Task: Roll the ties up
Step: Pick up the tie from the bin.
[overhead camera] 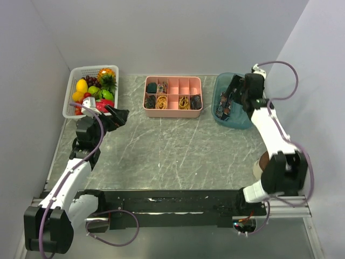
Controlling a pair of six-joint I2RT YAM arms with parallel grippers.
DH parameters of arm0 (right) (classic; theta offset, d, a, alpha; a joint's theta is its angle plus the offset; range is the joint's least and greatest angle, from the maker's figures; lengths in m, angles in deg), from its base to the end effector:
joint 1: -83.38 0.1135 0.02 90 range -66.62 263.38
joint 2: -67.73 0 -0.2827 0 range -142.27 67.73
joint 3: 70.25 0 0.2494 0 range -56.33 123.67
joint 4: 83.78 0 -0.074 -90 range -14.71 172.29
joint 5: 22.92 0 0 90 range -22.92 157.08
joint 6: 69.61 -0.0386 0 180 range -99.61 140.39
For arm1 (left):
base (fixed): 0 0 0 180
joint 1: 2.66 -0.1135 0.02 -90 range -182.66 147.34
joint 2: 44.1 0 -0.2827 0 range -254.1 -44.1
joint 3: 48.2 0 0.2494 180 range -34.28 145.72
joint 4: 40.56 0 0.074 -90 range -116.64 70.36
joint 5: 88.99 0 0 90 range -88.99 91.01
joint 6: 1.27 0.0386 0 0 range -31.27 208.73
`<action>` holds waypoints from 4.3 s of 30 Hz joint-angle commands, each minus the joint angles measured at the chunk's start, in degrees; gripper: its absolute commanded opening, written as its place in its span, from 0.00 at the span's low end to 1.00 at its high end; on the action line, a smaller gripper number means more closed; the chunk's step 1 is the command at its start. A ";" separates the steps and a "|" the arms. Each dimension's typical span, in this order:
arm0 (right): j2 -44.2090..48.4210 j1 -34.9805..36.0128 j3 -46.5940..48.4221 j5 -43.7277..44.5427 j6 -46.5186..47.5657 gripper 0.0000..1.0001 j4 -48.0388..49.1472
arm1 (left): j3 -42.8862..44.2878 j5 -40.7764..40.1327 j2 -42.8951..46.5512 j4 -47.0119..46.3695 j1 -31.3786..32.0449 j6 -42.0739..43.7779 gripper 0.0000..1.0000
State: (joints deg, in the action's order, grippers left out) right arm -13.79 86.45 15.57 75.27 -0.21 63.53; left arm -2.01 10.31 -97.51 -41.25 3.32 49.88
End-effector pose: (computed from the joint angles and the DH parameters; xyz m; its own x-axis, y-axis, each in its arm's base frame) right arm 0.3255 0.0120 0.3585 -0.4191 0.3263 -0.8473 0.2346 0.9404 0.2461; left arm 0.2085 -0.0281 0.2964 -0.2527 -0.5960 -0.7622 0.1335 0.7588 -0.6375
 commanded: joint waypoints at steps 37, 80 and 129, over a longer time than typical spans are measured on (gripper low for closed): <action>-54.71 -13.70 43.41 -14.16 -25.80 0.76 9.01 | 1.92 9.25 -11.01 -9.38 -0.09 0.09 0.96; -66.05 -13.62 54.14 -12.92 -34.59 0.39 11.36 | 3.32 10.56 -18.84 -13.34 -0.09 -1.23 0.96; -1.45 26.81 5.36 -37.53 -24.66 0.00 30.62 | 10.62 -0.08 17.90 16.90 -0.09 -0.70 0.96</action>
State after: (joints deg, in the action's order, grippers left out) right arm -15.75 113.46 22.35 43.64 -20.56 87.35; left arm 6.99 10.62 -79.65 -24.90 3.32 49.05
